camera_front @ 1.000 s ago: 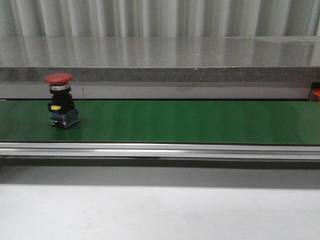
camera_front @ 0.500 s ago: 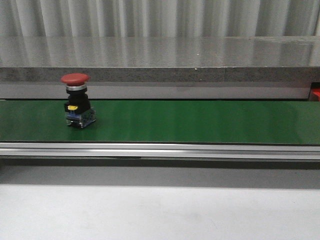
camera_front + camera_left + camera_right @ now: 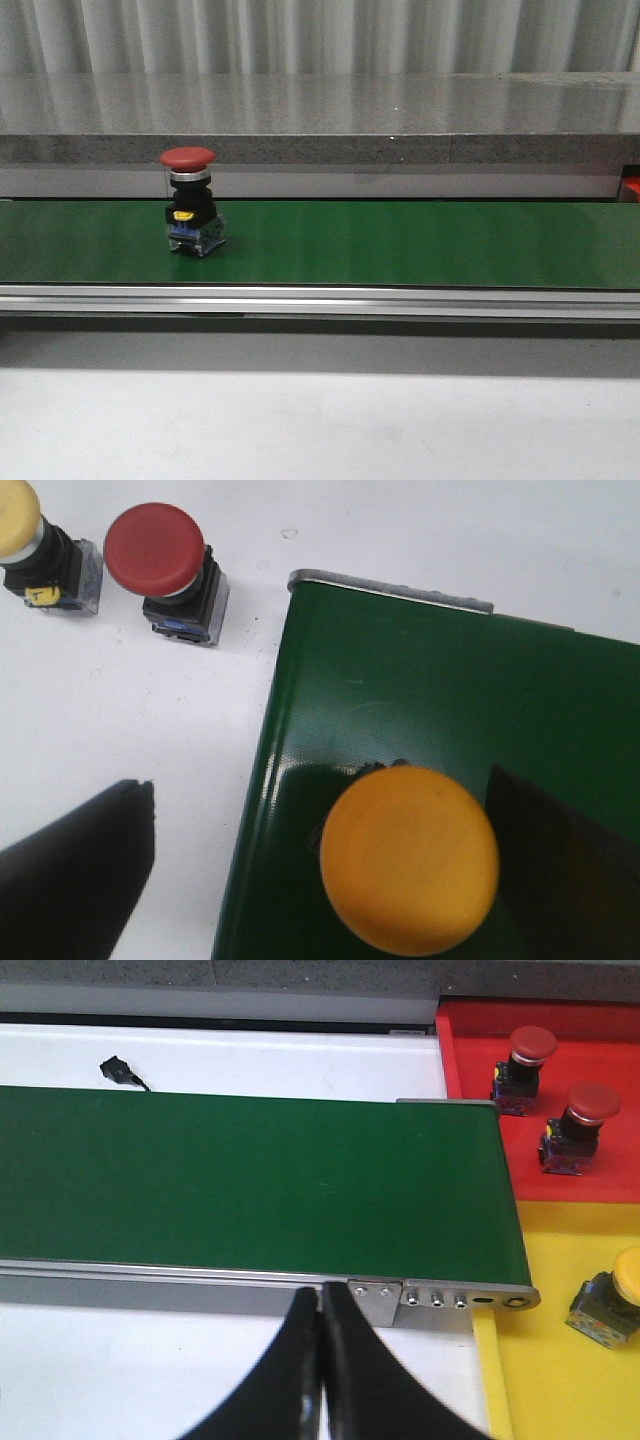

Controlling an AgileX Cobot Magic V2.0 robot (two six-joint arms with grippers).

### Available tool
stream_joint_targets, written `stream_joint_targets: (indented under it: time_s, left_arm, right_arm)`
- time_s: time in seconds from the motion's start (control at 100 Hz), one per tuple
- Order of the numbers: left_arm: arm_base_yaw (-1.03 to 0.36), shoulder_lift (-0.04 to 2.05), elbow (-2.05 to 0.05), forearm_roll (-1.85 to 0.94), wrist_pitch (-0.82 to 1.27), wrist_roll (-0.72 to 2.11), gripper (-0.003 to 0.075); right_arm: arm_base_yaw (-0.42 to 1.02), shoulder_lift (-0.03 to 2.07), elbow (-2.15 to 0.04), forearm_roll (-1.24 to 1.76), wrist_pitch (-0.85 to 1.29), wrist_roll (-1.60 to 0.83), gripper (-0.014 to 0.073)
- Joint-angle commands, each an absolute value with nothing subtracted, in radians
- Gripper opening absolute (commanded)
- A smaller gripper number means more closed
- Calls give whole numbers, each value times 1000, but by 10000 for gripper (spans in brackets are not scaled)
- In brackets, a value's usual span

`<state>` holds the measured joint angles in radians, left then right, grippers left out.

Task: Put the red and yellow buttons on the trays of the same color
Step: 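Set the yellow button on the belt and open the left gripper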

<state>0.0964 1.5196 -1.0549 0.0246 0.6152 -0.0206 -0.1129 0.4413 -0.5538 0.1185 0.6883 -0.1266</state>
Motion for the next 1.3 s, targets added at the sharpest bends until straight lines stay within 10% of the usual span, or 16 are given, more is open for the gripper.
stream_joint_targets:
  time_s: [0.0, 0.85, 0.99, 1.21, 1.29]
  left_arm:
    - [85, 1483, -1113, 15, 600, -20, 679]
    - [-54, 709, -780, 20, 480, 0, 648]
    - [-54, 620, -702, 19, 477, 0, 488]
    - [-54, 589, -665, 19, 479, 0, -15]
    - [-54, 589, -665, 19, 477, 0, -20]
  right_arm:
    - [-113, 443, -579, 124, 618, -136, -67]
    - [-113, 443, -579, 124, 618, -136, -67]
    - [-113, 443, -579, 124, 615, -136, -67]
    - [-113, 445, -579, 124, 593, -136, -67]
    - [-113, 445, -579, 124, 593, -136, -67]
